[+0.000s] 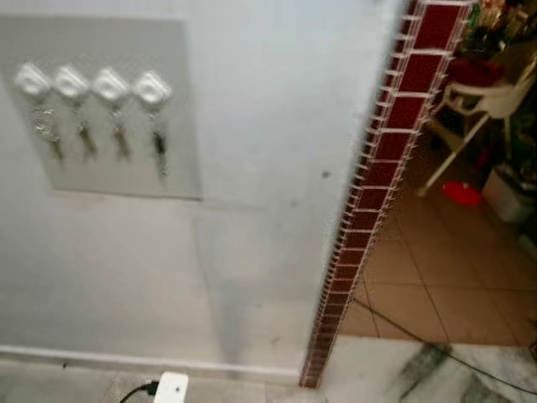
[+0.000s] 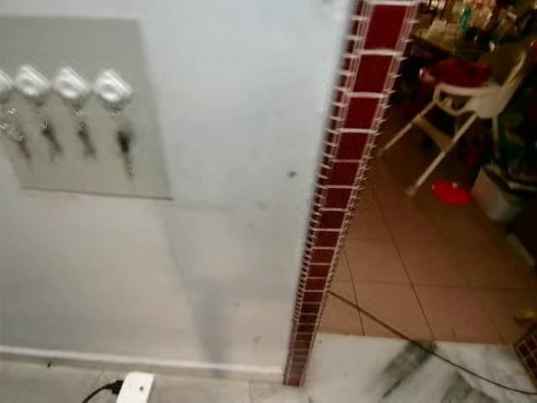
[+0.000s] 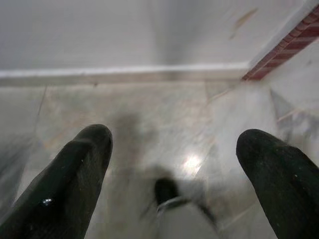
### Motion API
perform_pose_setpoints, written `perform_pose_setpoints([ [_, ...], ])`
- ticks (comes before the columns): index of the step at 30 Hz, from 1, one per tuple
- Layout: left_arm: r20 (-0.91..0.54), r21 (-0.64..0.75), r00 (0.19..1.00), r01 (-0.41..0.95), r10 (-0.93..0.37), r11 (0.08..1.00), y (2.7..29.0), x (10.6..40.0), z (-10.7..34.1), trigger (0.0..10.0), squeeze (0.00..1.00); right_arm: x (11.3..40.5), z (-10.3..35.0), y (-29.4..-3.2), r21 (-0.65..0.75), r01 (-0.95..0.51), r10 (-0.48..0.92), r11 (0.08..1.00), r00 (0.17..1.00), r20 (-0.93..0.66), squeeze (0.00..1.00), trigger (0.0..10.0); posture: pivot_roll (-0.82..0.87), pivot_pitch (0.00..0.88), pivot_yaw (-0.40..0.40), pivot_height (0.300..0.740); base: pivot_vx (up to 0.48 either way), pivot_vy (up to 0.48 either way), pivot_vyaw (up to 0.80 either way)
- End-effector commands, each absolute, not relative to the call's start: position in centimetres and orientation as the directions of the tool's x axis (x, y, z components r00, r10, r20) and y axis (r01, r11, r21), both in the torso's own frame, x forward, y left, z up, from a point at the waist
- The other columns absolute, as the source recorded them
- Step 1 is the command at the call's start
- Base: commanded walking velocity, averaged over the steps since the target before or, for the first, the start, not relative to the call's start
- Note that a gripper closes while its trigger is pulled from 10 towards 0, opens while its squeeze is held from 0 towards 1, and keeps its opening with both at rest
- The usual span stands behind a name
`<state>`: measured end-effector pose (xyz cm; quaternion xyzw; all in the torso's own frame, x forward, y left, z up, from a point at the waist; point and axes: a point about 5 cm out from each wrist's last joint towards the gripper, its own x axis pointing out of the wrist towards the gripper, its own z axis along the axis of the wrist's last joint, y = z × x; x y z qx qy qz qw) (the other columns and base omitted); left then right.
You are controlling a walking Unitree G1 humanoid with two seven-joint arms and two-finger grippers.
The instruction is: Hang keys on a hook
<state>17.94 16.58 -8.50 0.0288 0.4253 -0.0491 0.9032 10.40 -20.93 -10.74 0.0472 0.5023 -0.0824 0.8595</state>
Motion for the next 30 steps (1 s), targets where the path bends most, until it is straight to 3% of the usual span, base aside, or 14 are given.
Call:
perform_pose_setpoints([
  [1,-0.776,-0.002,0.626,0.125,-0.08,0.992,15.9,17.7,-8.7,10.0,0.0,10.5,-10.6,-21.5,-0.01,0.201,-0.108,0.98,0.483,-0.869,0.0,10.0,-0.04,0.0,0.017,0.74,0.0,-0.416,0.0],
  [10,-0.777,0.003,0.625,0.128,-0.079,0.992,15.9,17.7,-8.7,10.0,0.0,10.5,-10.6,-21.5,-0.01,0.204,-0.109,0.979,0.479,-0.871,0.0,10.0,-0.04,0.0,0.015,0.74,0.0,-0.414,0.0],
  [30,-0.787,0.027,0.616,0.099,-0.04,0.995,17.5,16.9,-8.9,10.0,0.0,10.5,-10.6,-22.0,-0.079,0.091,-0.112,0.993,0.445,-0.889,0.0,10.0,-0.04,0.0,0.005,0.74,0.0,0.0,0.0],
])
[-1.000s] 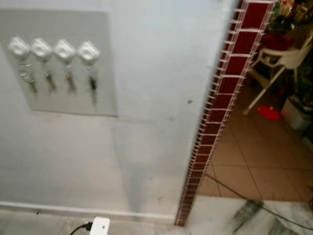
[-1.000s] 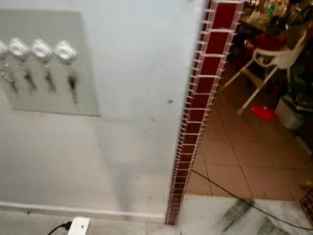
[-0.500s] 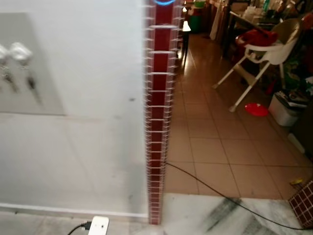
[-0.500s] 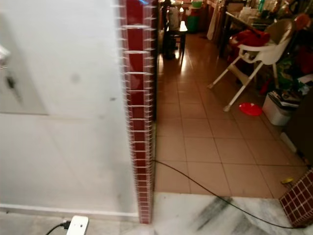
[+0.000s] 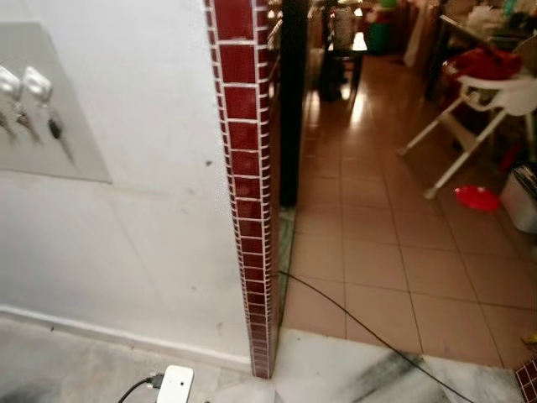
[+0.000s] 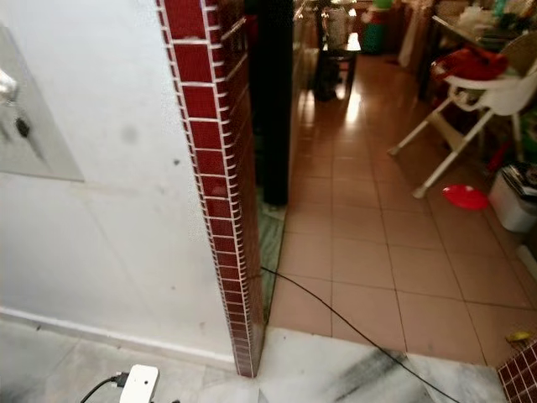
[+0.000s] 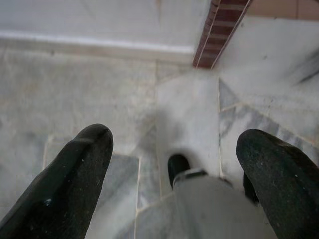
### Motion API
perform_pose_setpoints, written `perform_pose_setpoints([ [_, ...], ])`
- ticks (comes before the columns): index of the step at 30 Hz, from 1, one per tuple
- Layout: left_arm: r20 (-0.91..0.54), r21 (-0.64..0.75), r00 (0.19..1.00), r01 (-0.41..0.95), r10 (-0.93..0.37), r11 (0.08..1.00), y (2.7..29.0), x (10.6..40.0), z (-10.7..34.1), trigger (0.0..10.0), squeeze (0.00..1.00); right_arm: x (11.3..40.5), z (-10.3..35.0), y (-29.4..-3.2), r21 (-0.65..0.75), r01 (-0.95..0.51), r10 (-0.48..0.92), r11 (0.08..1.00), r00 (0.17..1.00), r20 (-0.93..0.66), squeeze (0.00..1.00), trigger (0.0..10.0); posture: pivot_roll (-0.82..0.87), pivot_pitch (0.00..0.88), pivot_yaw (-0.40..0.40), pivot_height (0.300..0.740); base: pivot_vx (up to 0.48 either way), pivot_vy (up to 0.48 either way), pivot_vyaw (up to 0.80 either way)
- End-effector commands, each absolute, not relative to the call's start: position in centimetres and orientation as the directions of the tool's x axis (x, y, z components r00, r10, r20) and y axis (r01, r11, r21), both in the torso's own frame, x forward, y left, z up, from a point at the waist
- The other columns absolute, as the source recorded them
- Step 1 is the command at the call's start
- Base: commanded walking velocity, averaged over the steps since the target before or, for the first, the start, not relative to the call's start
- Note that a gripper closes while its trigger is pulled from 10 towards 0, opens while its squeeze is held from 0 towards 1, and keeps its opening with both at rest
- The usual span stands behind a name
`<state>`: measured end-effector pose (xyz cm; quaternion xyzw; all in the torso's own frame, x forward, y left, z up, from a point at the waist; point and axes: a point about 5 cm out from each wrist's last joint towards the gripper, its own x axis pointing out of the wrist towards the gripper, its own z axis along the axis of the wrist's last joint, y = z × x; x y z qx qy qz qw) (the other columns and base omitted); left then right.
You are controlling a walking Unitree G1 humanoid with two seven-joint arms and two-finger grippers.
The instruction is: Hang keys on a hook
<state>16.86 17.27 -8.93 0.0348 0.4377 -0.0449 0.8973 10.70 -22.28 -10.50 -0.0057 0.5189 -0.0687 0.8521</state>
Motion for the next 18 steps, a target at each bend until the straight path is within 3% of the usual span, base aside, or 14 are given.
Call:
perform_pose_setpoints([
  [1,-0.786,0.025,0.616,0.096,-0.04,0.995,17.54,16.9,-8.88,10.0,0.0,10.57,-10.61,-21.98,-0.083,0.088,-0.114,0.993,0.445,-0.888,0.0,10.0,-0.03,0.0,0.002,0.74,0.0,0.0,0.0],
  [18,-0.785,0.011,0.618,0.088,-0.046,0.996,17.17,16.76,-8.96,10.0,0.0,11.31,-10.41,-21.79,-0.08,0.061,-0.099,0.995,0.47,-0.877,0.0,10.0,-0.03,0.0,0.002,0.74,0.0,0.0,0.0],
])
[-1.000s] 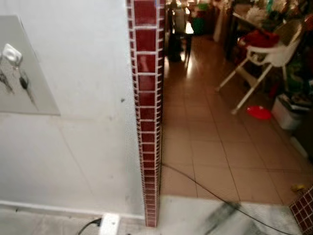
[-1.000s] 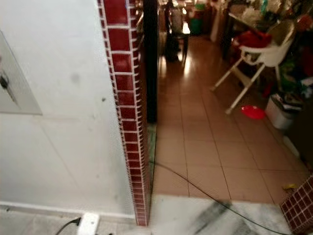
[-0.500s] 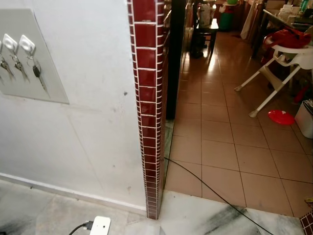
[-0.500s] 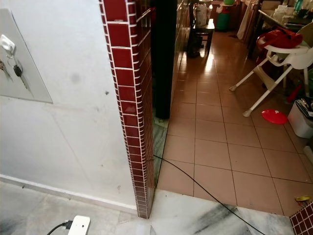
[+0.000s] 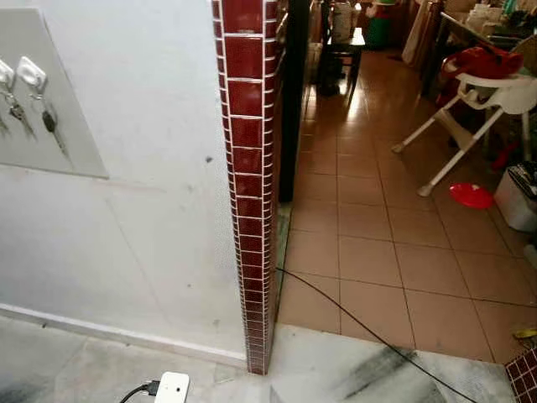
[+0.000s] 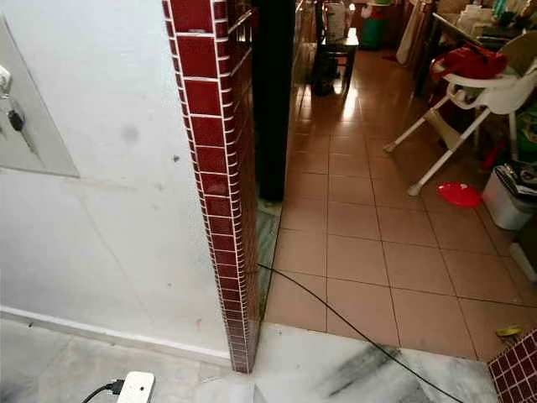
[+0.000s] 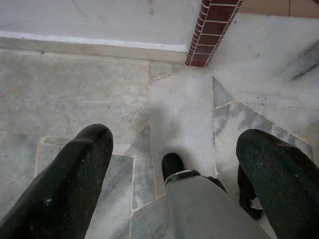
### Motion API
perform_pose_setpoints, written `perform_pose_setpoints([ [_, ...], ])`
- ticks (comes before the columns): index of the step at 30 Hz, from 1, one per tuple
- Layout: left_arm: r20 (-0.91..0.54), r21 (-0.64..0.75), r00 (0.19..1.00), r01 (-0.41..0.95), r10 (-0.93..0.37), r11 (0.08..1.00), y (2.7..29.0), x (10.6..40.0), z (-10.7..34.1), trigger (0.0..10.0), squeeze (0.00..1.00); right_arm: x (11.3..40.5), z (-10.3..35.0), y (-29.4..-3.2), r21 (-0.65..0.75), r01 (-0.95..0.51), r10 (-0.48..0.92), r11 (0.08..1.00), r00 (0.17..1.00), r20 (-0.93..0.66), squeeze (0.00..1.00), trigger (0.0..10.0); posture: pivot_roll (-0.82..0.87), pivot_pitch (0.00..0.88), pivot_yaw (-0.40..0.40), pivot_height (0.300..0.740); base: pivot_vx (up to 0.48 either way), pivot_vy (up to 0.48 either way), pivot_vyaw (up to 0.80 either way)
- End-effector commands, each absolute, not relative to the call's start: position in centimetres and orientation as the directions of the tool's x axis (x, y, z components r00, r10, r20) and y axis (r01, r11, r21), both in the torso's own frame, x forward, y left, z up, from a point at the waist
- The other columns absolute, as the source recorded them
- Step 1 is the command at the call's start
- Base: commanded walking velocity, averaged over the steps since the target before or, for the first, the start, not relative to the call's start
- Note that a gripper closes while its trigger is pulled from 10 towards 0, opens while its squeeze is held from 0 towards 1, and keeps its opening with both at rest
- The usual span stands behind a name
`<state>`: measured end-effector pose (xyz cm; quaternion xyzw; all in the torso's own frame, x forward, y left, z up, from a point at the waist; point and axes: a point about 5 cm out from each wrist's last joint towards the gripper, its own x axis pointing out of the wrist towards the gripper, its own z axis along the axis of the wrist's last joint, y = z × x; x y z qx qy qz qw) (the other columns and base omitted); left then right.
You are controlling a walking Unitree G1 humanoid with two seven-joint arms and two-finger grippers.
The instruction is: Hang keys on a hook
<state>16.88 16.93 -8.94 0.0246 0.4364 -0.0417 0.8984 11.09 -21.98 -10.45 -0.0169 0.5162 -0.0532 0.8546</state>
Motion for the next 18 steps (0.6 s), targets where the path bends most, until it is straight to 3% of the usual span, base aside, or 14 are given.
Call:
perform_pose_setpoints([
  [1,-0.787,0.009,0.616,0.085,-0.045,0.996,17.17,16.74,-8.97,10.0,0.0,11.32,-10.41,-21.75,-0.079,0.061,-0.098,0.995,0.471,-0.877,0.0,10.0,-0.03,0.0,0.003,0.74,0.0,0.0,0.0],
  [3,-0.787,0.002,0.615,0.079,-0.047,0.997,17.16,16.75,-8.98,10.0,0.0,11.33,-10.42,-21.67,-0.077,0.061,-0.097,0.995,0.472,-0.876,0.0,10.0,-0.03,0.0,0.003,0.74,0.0,0.0,0.0],
  [8,-0.785,0.006,0.618,0.076,-0.043,0.997,17.2,16.85,-8.93,10.0,0.0,11.45,-10.43,-21.41,-0.068,0.061,-0.089,0.996,0.478,-0.874,0.0,10.0,-0.03,0.0,0.004,0.74,0.0,0.457,0.0],
  [18,-0.786,0.023,0.618,0.087,-0.036,0.996,17.26,17.01,-8.87,10.0,0.0,11.64,-10.4,-21.26,-0.064,0.064,-0.087,0.996,0.482,-0.872,0.0,10.0,-0.03,0.0,0.006,0.74,0.0,0.0,0.0],
])
